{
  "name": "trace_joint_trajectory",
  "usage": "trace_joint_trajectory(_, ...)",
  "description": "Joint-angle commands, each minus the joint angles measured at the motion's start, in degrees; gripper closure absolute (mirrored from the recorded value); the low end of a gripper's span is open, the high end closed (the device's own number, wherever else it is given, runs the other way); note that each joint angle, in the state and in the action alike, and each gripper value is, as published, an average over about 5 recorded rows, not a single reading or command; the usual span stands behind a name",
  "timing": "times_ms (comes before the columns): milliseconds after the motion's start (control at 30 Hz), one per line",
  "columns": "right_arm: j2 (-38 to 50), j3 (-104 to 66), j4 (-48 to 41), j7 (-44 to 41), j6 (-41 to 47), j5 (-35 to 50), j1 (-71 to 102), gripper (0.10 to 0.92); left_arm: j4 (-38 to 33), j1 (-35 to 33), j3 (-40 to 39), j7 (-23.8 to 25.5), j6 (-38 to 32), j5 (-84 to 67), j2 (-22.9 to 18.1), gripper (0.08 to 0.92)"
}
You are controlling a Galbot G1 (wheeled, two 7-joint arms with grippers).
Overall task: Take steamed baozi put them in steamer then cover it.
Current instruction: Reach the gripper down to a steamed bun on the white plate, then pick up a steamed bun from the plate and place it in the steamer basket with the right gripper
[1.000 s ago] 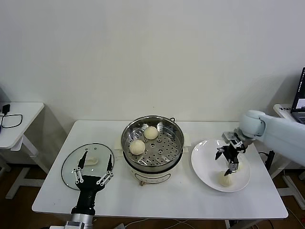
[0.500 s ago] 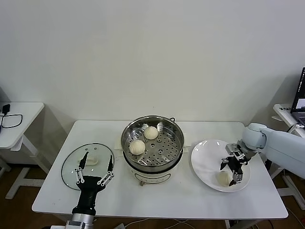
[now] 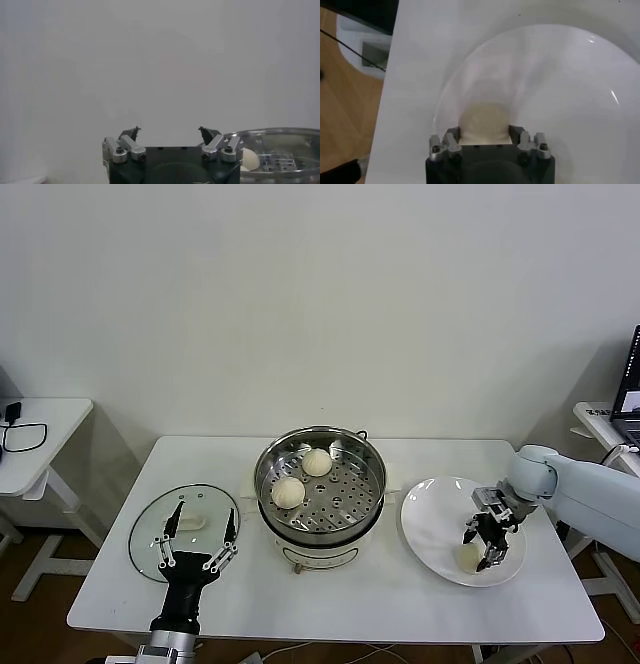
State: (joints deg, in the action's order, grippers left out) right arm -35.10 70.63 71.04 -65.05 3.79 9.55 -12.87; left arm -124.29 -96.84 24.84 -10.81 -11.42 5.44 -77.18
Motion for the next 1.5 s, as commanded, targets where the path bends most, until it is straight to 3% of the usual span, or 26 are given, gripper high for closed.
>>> trace_joint_trajectory(33, 0.2, 2.3, 2.1, -1.3, -1.1, 0.1, -6.4, 0.391, -0.2, 0.1, -0.1, 0.0, 0.1, 0.0, 0.2, 0.177)
trace_joint_trajectory(300, -7.4, 9.5, 2.4, -5.0, -14.2, 1.4, -29.1, 0.39, -0.9, 0.5, -0.6, -0.1, 0.5, -0.1, 0.5, 0.177)
trace_joint_trajectory(533, -18.1, 9.2, 3.9, -2.7, -27.5, 2.6, -35.5, 0.389, -1.4, 0.3, -0.6, -0.2, 0.3, -0.2, 0.7, 0.177)
trace_joint_trajectory(767, -25.0, 6.9, 8.4, 0.2, -35.7, -1.5, -34.5, 0.389, -1.6, -0.2, -0.3, -0.3, 0.1, -0.2, 0.7, 0.177)
trace_joint_trajectory(1100, -29.7, 3.4, 11.6, 0.9, -45.7, -14.4, -25.6, 0.387, -1.5, -0.1, -0.5, -0.3, 0.0, -0.3, 0.6, 0.177)
trace_joint_trajectory(1500, -33.9, 0.3, 9.3, 0.2, -49.7, -22.6, -15.9, 0.383, -1.5, -0.4, 0.2, -0.5, -0.3, -0.4, 0.7, 0.177)
